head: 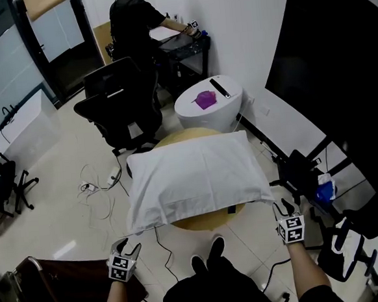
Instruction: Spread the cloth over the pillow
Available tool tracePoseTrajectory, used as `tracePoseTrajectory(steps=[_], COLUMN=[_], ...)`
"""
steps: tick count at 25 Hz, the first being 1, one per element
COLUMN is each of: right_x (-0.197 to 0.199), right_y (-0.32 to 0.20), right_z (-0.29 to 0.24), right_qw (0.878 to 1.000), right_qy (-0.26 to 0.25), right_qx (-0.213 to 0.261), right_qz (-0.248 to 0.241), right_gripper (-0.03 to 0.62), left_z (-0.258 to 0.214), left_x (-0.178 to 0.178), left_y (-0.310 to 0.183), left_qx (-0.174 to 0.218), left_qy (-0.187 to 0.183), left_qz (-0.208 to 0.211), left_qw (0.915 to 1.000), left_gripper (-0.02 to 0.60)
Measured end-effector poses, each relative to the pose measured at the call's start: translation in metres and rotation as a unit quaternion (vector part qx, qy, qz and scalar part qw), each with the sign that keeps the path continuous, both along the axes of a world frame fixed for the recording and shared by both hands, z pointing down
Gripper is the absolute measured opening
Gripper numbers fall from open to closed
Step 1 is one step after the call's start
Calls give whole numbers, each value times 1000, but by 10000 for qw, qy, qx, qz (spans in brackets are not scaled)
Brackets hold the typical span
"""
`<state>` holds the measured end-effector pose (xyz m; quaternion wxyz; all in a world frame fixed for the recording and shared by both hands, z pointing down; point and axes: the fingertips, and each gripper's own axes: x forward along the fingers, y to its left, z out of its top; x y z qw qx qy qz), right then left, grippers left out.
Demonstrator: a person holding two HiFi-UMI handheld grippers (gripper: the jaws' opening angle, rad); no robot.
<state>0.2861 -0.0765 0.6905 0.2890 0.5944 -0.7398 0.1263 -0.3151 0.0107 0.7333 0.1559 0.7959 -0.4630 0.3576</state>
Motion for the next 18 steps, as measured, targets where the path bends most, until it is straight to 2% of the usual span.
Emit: tracePoseTrajectory(steps=[4,7,10,13,18], right_x=[-24,-49,-76,-108,-167], right_y=[-10,-18,-27,-32,-33], right_z=[-44,-71,-99,-126,-171], right_qw=[9984,9956,9916,9859,9697], right_qy=[-169,-330,-528,-767,-1250], right_qx=[513,799,1031,1230,1500], right_qz=[-164,-361,-578,-840,-1470], right_gripper=[161,161,160,156,136], left_z=[-36,-70,-108,-140,-189], left_x=[1,15,36,65,114], left_y=[-4,-21,-43,-61,-87], left_qx=[429,837,1265,1508,2030], left_qy=[82,158,288,558,943], left_qz=[73,279,450,582,777], left_qw=[9990,9960,9905,9853,9715], left_gripper=[212,212,212,212,212])
